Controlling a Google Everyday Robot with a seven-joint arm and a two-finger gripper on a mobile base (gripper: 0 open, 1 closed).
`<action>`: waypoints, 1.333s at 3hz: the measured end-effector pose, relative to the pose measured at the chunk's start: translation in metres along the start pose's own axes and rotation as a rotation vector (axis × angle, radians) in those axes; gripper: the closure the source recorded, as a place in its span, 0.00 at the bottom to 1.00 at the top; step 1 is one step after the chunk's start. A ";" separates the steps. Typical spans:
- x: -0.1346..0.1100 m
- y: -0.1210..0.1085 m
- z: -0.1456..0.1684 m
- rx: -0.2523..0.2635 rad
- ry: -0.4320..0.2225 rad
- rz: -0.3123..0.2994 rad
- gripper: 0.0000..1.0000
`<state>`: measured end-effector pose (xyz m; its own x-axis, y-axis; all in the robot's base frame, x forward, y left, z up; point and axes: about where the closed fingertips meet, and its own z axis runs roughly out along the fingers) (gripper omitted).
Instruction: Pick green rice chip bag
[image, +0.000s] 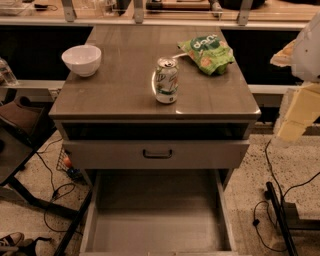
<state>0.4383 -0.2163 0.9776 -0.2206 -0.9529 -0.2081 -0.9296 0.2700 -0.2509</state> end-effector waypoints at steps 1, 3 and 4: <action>0.000 0.000 0.000 0.000 0.000 0.000 0.00; 0.028 -0.045 0.002 0.186 -0.052 0.130 0.00; 0.048 -0.094 -0.009 0.333 -0.119 0.278 0.00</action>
Offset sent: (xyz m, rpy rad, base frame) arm 0.0332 -0.0340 -0.0018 0.0343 -0.1706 -0.1074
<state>0.5120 -0.2887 0.9994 -0.3953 -0.8206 -0.4128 -0.6900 0.5619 -0.4563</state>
